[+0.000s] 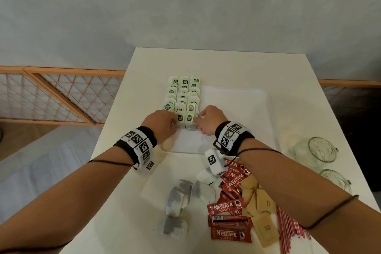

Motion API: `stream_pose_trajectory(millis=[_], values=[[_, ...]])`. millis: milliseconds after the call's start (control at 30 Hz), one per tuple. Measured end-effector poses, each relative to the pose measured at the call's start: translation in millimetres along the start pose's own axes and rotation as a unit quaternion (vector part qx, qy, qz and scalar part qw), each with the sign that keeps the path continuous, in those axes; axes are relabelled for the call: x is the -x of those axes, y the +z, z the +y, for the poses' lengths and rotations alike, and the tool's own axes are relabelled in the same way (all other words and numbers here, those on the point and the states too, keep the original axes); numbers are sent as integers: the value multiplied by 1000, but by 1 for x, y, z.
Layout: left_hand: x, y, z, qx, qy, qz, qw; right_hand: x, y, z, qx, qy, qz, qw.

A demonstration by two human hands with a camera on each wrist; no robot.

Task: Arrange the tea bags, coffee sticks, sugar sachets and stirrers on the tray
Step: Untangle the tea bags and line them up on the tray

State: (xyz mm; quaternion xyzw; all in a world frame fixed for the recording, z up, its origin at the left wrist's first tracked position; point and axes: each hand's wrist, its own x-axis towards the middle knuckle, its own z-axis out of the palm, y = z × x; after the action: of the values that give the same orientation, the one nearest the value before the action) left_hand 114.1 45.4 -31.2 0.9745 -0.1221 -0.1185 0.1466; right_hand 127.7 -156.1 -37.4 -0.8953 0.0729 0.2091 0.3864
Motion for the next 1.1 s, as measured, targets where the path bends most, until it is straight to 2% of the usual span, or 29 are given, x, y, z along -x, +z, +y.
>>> stream_pose_trajectory(millis=[100, 233, 333, 500, 600, 833, 1100], values=[[12, -5, 2, 16, 22, 7, 1000, 13, -8, 2, 9, -40, 9, 999], [40, -12, 13, 76, 58, -14, 995, 53, -22, 10, 27, -112, -72, 991], [64, -10, 23, 92, 89, -70, 989, 85, -24, 26, 42, -141, -116, 982], [96, 3, 28, 47, 102, -180, 977, 105, -15, 63, 70, -142, -135, 978], [110, 13, 24, 40, 88, -217, 971, 111, -10, 77, 60, -134, -146, 978], [122, 33, 27, 34, 107, -238, 965, 118, -2, 81, 52, -88, -192, 976], [116, 39, 25, 18, 125, -233, 964, 116, 4, 75, 74, -66, -171, 980]])
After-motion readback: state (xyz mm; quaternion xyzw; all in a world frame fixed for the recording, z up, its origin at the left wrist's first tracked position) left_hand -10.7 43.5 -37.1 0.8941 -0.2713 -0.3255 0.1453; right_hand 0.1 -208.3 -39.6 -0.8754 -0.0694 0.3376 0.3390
